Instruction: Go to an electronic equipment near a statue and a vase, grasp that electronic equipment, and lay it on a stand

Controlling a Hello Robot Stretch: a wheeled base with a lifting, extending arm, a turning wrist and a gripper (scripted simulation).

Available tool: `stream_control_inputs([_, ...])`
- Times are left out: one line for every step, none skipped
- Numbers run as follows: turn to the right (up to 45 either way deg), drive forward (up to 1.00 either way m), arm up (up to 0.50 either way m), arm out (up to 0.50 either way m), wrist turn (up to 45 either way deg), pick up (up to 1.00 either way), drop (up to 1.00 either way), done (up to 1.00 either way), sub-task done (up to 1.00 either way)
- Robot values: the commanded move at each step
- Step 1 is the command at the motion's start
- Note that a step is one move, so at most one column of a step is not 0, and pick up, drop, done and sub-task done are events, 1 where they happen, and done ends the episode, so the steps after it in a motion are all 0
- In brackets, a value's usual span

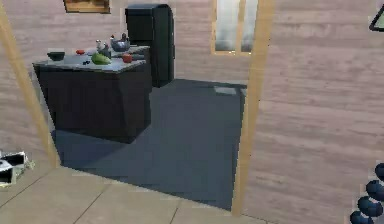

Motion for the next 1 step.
stream_control_inputs([42.0, 0.0, 0.0, 0.0, 0.0, 0.0, 0.0, 0.0, 0.0])
